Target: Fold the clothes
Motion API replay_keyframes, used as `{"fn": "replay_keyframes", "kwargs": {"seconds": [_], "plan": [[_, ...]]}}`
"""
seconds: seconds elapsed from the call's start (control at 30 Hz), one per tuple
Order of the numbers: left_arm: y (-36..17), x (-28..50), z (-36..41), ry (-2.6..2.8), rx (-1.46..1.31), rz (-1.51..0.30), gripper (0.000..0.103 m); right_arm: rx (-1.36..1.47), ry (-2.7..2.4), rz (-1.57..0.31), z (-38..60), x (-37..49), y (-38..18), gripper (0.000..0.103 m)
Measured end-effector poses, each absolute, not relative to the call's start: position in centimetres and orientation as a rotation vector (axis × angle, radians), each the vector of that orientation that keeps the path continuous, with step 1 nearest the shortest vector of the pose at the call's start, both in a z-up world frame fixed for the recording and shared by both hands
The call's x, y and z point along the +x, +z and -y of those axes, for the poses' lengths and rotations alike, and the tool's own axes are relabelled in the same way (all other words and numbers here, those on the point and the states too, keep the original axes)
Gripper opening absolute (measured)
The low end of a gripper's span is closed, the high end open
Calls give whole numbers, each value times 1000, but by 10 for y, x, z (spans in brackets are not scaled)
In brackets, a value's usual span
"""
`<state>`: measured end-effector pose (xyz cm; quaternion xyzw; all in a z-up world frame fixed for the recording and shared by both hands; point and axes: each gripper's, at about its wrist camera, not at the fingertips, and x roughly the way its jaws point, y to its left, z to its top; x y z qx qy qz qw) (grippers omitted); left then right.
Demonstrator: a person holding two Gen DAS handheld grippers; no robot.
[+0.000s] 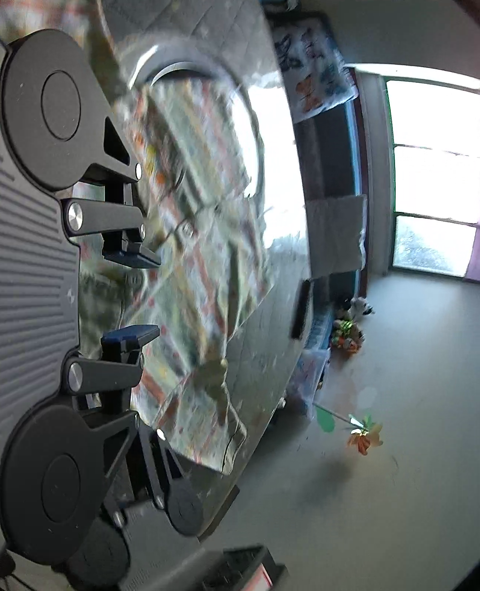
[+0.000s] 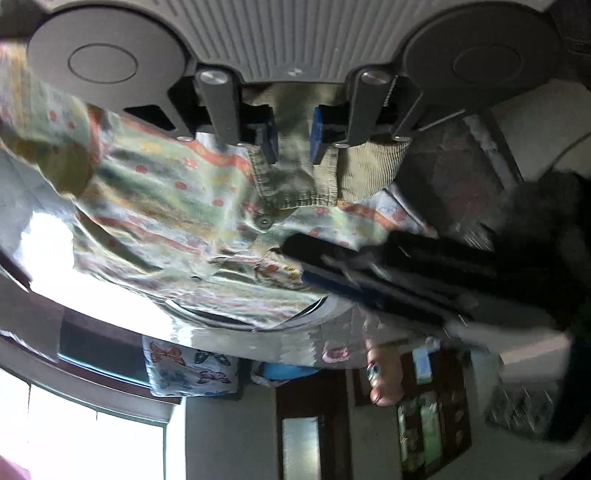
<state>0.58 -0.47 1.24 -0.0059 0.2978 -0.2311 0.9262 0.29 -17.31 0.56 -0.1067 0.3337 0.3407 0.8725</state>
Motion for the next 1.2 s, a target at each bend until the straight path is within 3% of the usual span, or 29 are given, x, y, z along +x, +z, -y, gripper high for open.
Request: {"fn": "replay_keyframes", "kwargs": {"seconds": [0.07, 0.17, 0.47, 0.53, 0.67, 0.7, 0.9, 1.2], "plan": [[3, 11, 12, -482, -8, -637, 35, -195, 683, -688, 185, 2, 9, 21], [-10, 12, 18, -489, 10, -679, 35, -152, 640, -675, 202, 0, 14, 29], [-12, 1, 22, -489, 51, -675, 39, 33, 398, -709, 268, 27, -2, 32], [-7, -1, 22, -488, 46, -661, 55, 64, 360, -695, 283, 30, -3, 32], [-1, -1, 25, -482, 50, -637, 66, 92, 235, -660, 323, 37, -4, 37], [0, -1, 25, -475, 49, -632, 75, 104, 207, -658, 331, 39, -6, 37], [7, -3, 25, -462, 28, -588, 103, 104, 32, -652, 377, 55, -21, 36], [13, 1, 27, -455, 23, -574, 103, 123, -108, -600, 411, 55, -15, 37]]}}
